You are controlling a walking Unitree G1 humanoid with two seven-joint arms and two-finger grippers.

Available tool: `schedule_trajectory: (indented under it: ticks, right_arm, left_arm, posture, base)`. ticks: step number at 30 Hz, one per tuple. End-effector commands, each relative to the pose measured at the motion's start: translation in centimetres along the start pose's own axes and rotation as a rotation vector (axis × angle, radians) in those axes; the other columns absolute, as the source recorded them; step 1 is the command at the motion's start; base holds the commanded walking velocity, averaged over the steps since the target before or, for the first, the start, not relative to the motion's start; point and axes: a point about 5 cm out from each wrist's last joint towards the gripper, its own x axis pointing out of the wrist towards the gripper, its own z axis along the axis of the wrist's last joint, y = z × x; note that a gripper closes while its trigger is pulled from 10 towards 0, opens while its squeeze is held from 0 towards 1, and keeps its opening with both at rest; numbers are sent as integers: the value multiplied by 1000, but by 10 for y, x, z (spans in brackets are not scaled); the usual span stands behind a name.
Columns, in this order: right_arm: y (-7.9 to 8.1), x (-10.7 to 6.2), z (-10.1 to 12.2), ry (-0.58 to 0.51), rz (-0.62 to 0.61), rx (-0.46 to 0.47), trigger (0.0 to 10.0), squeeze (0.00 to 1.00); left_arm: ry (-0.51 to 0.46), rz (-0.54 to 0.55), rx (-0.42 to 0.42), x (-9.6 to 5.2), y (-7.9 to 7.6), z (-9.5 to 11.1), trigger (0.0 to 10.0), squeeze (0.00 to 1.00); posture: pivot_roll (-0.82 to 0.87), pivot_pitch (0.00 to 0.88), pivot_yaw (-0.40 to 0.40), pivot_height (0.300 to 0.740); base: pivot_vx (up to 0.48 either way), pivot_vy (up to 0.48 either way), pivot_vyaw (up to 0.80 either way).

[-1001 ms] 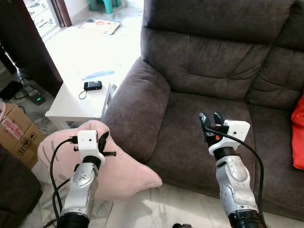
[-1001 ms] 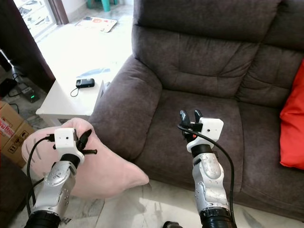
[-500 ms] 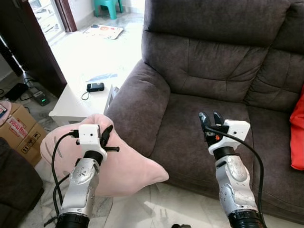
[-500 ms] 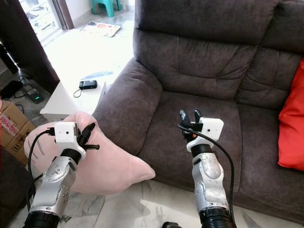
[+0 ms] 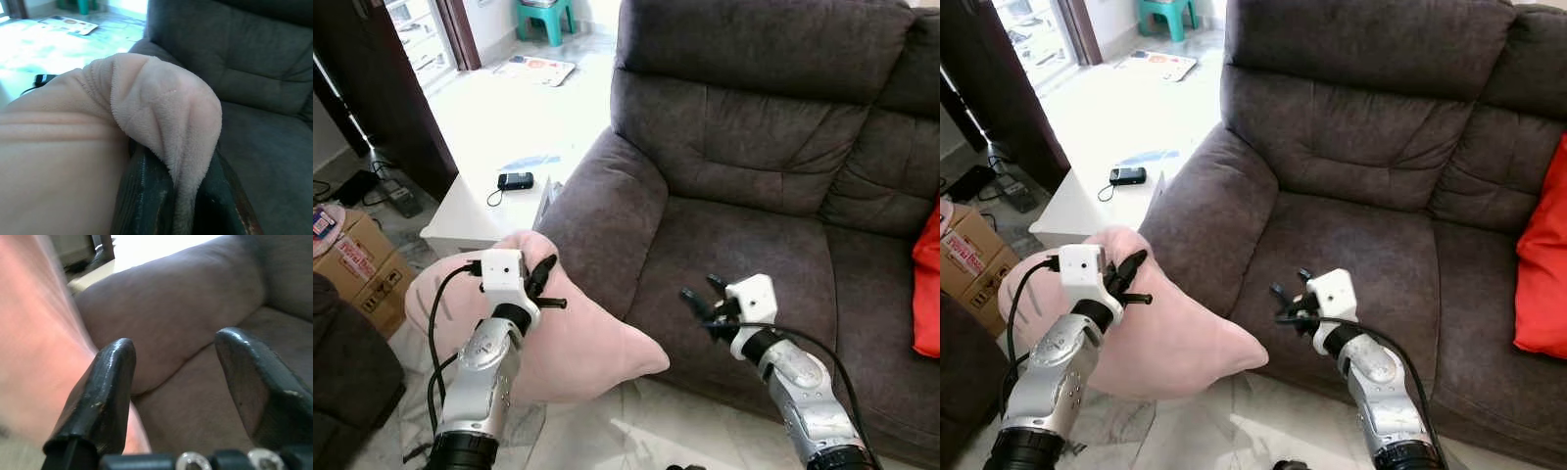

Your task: Move the pillow to the sofa from floor

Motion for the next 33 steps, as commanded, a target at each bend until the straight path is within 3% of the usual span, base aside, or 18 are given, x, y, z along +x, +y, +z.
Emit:
schedule_trajectory:
  ticks: [1,7,12,13,14,20,33]
  right_arm:
    - [4,-3,-10,52,40,2,10000,1000]
    - [15,-8,-24,151,162,-58,10000,1000]
    - [16,-13,-32,218,193,-108,10000,1000]
    - [16,-13,-33,224,194,-111,10000,878]
    - [16,-14,-35,237,205,-113,10000,0]
    - [17,-21,-51,347,234,-131,10000,0]
    - [4,-21,-66,469,114,-153,10000,0]
  left_arm:
    - [-152,-102,14,10,-16,37,10000,0]
    - [-161,-168,-9,13,-22,49,10000,0]
    - [-158,-230,-12,14,-28,54,10000,0]
    - [-159,-233,-15,14,-28,55,10000,0]
    - [-156,-240,-16,14,-29,55,10000,0]
    - [-159,-311,-23,13,-37,62,10000,0]
    - [-153,-392,-57,9,-46,69,10000,0]
  posture:
    - [-10,73,3,740]
    - [-10,81,6,740]
    - [-9,81,7,740]
    - [-10,80,7,740]
    - [-11,80,7,740]
    - [-4,79,3,740]
    - [3,76,-3,740]
  base:
    - [0,0,0]
    - [0,0,0]
    - [0,0,0]
    - [0,0,0]
    - [0,0,0]
    - [0,0,0]
    - [0,0,0]
